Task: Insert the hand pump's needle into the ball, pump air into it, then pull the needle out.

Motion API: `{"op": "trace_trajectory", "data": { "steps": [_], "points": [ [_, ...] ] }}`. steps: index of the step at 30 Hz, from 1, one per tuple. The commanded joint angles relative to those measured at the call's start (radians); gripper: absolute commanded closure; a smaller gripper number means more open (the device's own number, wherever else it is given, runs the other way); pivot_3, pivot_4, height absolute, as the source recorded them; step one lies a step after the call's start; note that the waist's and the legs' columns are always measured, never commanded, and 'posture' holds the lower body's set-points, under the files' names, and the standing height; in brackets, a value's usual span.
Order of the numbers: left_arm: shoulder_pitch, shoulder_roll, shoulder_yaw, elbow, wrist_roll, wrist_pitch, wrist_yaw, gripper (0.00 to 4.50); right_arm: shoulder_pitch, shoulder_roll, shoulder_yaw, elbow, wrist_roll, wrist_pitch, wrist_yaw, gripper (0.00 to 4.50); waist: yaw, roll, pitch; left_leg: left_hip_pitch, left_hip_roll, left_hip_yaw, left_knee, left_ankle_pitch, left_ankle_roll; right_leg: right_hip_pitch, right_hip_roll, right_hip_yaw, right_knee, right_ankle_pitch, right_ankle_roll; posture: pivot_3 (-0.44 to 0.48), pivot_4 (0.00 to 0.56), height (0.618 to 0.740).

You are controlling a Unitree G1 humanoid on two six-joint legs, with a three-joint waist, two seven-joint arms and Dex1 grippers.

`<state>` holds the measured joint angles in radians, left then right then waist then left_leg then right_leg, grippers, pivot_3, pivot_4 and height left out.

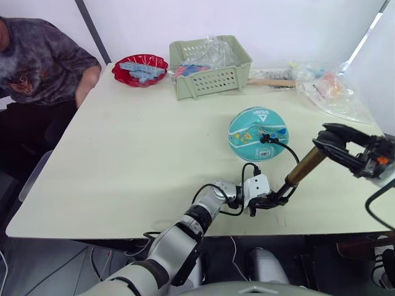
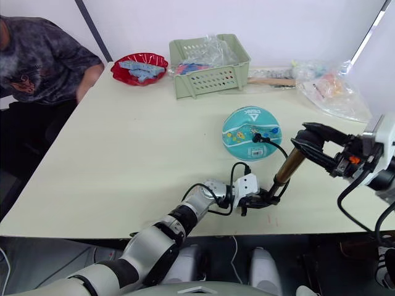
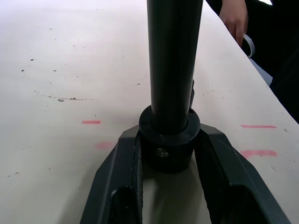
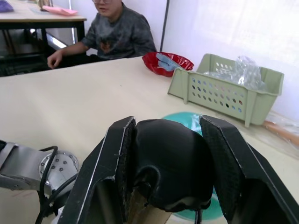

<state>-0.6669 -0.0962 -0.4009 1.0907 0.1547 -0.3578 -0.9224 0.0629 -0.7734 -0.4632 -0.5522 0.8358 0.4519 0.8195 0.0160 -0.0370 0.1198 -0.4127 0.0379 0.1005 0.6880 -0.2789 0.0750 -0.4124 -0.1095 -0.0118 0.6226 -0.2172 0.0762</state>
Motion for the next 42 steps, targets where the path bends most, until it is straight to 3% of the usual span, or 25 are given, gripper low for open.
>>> {"op": "trace_trajectory", "data": {
  "steps": [1,13,22,31,34,42],
  "points": [
    [0.040,0.029,-0.028,0.084,0.058,0.041,0.003,3.39,0.068,0.036,0.076,0.023,-0.085,-0.043,0.021,2.82,0.000,-0.001,-0.001,0.000,0.000,0.002,0.000,0.000,0.001,-0.001,-0.001,0.001,0.000,0.000,-0.001,0.000,0.150,0.738],
    [0.041,0.028,-0.024,0.084,0.056,0.047,0.007,3.39,0.157,0.177,0.259,0.163,-0.242,-0.188,0.035,2.82,0.000,-0.007,-0.009,0.007,0.000,0.012,0.000,-0.011,0.004,-0.001,-0.008,0.000,-0.004,0.001,-0.001,0.000,0.150,0.738],
    [0.038,0.021,-0.024,0.089,0.057,0.047,0.010,3.39,0.162,0.221,0.265,0.187,-0.221,-0.188,0.023,2.82,0.000,-0.005,-0.009,0.011,0.001,0.004,0.000,-0.013,0.004,0.007,-0.012,-0.017,-0.006,0.000,-0.001,0.000,0.150,0.738],
    [0.044,0.023,-0.025,0.094,0.060,0.046,0.009,3.39,0.092,0.138,0.127,0.025,-0.005,-0.062,0.001,2.82,0.004,0.004,-0.005,0.009,0.001,-0.002,0.000,-0.012,0.003,0.010,-0.016,-0.030,-0.008,0.000,-0.001,0.000,0.150,0.738],
    [0.044,0.023,-0.025,0.094,0.061,0.046,0.008,3.39,0.067,0.097,0.065,-0.007,0.082,-0.005,-0.018,2.82,0.004,0.012,-0.005,0.001,0.001,-0.008,0.000,-0.012,0.003,0.008,-0.015,-0.036,-0.014,0.001,-0.001,0.000,0.150,0.738],
    [0.045,0.020,-0.027,0.096,0.062,0.045,0.005,3.39,-0.029,0.001,-0.073,-0.014,0.255,0.106,-0.074,2.82,0.005,0.015,-0.002,-0.002,0.000,-0.015,0.001,-0.012,0.003,0.009,-0.015,-0.043,-0.015,0.001,-0.001,0.000,0.150,0.738]
  ]
}}
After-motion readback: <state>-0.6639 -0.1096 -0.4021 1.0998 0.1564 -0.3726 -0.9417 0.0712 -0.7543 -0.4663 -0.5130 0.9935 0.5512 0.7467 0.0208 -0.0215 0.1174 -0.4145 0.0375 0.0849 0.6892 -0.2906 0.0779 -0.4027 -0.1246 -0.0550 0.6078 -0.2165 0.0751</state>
